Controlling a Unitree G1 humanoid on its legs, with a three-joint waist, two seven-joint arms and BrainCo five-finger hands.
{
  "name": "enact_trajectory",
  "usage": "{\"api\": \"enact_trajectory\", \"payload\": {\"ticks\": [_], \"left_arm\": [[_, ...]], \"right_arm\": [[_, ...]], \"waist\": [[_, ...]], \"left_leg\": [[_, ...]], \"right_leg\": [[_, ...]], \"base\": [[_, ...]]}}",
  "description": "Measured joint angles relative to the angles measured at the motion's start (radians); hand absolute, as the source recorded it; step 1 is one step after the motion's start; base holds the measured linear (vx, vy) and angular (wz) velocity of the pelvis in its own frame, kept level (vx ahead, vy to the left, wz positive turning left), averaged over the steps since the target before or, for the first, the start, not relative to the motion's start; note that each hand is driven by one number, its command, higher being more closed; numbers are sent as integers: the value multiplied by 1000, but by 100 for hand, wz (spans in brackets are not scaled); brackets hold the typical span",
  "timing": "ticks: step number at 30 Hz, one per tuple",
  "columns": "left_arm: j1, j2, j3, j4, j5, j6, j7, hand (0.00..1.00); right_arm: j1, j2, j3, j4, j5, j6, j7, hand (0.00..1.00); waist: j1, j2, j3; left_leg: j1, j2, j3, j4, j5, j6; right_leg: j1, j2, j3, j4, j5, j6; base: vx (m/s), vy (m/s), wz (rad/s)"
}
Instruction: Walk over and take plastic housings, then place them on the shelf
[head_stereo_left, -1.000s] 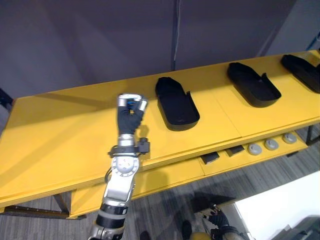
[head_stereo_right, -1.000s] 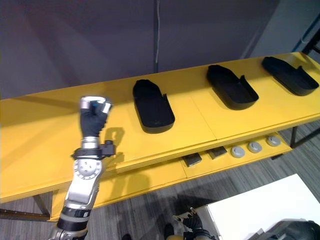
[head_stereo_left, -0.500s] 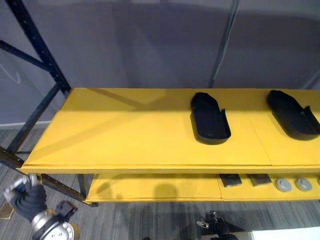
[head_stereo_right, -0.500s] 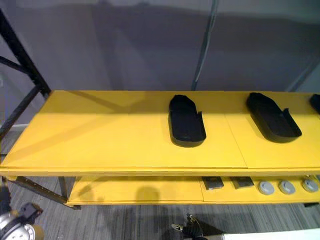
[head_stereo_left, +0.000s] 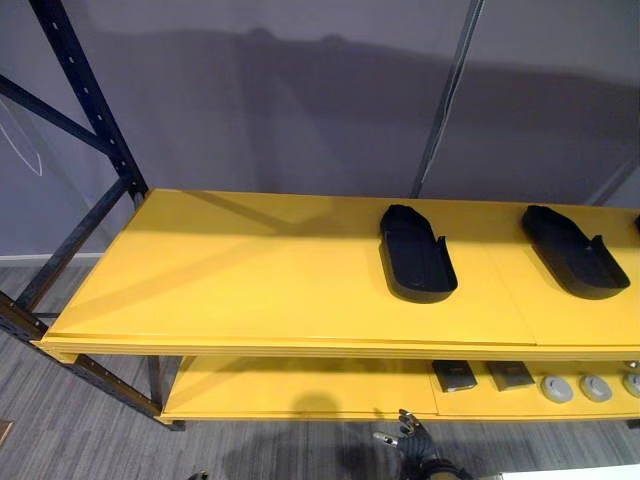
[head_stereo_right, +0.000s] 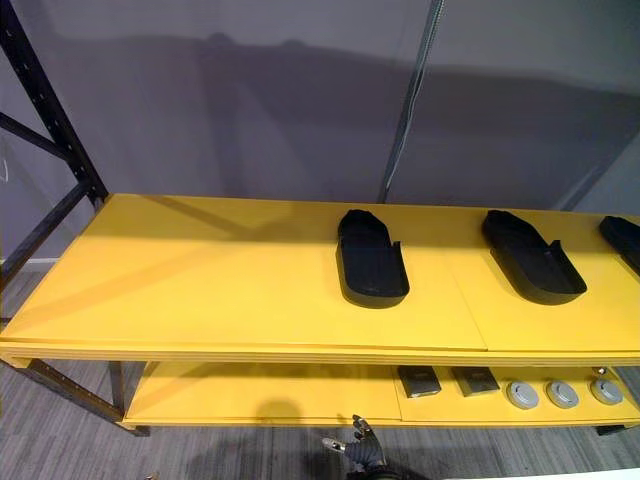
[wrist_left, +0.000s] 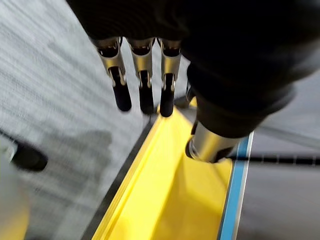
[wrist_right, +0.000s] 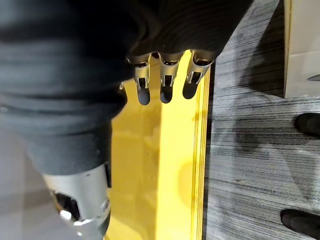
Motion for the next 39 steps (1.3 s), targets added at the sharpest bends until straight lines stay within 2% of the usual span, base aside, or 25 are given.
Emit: {"api": "enact_trajectory", "payload": {"ticks": [5,7,9,16,22,26,29,30,32,33,34,35,36,37,38,39], "left_arm": [[-61,19,-106,58,48,-14,-28,0],[-79,26,-130,73,68,-17,-44,0],[-82,38,-148,75,78,-18,-51,0],[-105,59,-188,102,94,-19,-61,0],[-124,68,-222,132,117,-21,-61,0],[-144,69,-221,132,118,-20,-60,0],[-176,78,-221,131,132,-21,-59,0],[-191,82,-221,130,139,-22,-59,0],[-215,80,-227,111,156,-24,-58,0],[-230,84,-233,101,158,-25,-58,0],[-237,87,-245,94,159,-25,-59,0],[-237,89,-254,92,160,-25,-59,0],[-240,96,-258,91,170,-25,-61,0],[-244,87,-262,100,176,-22,-66,0],[-248,82,-261,100,178,-18,-67,0],[-247,75,-255,93,186,-19,-66,0]], "right_arm": [[-2,-12,-20,61,4,0,-13,0],[-17,-21,-26,83,4,0,-13,0],[-33,-21,-38,99,5,0,-14,0],[-54,-38,-39,124,21,0,-14,0],[-82,-45,-37,145,21,0,-14,0],[-96,-48,-35,129,20,3,-15,0],[-94,-44,-35,63,5,8,-15,0],[-93,-41,-35,38,-4,11,-17,0],[-99,-40,-35,26,-7,12,-22,0],[-95,-40,-36,28,-7,12,-23,0],[-84,-40,-39,32,-7,12,-26,0],[-77,-40,-39,33,-7,12,-28,0],[-64,-41,-39,40,-7,11,-30,0],[-74,-52,-39,67,-7,11,-31,0],[-89,-61,-39,76,-7,11,-32,0],[-109,-89,-45,89,-8,13,-36,0]], "waist": [[-4,2,0],[-17,4,1],[-26,7,3],[-26,23,18],[-24,20,47],[-22,14,83],[-15,-1,112],[-15,-8,116],[-15,-5,116],[-11,-6,117],[-11,-14,113],[-11,-21,109],[-12,-47,94],[-6,-54,82],[0,-56,75],[26,-40,42]], "left_leg": [[1,4,24,-16,2,-4],[3,5,36,-18,-1,-8],[14,6,51,-22,-4,-12],[20,-1,87,-14,-10,-18],[5,1,143,36,-36,8],[-57,2,203,119,-64,23],[-113,11,285,188,-90,36],[-144,18,304,215,-97,46],[-188,38,316,222,-85,63],[-202,47,305,217,-81,72],[-207,43,287,215,-75,74],[-209,37,278,216,-75,75],[-217,8,266,228,-70,68],[-246,-15,249,220,-51,66],[-256,-45,230,190,-45,66],[-279,-86,233,100,7,102]], "right_leg": [[-16,9,28,-12,4,1],[-18,12,42,-21,6,2],[-15,15,54,-32,11,2],[-17,15,102,-51,31,8],[-41,21,160,-50,66,9],[-101,19,227,-37,101,18],[-163,24,300,-34,141,34],[-185,21,305,-43,135,44],[-245,7,222,46,124,43],[-282,-1,189,233,43,20],[-283,-18,179,394,-42,36],[-274,-25,182,451,-73,54],[-263,-56,190,462,-105,95],[-270,-55,182,423,-104,106],[-260,-61,198,356,-99,115],[-198,-45,238,157,-102,129]], "base": [[30,18,-17],[57,18,-15],[63,23,-23],[19,28,-18],[-88,30,-30],[-178,54,-51],[-198,73,-71],[-194,71,-48],[-148,42,-23],[-63,-49,19],[-36,-86,31],[10,-147,44],[50,-138,31],[44,-79,17],[25,84,-33],[8,157,-72]]}}
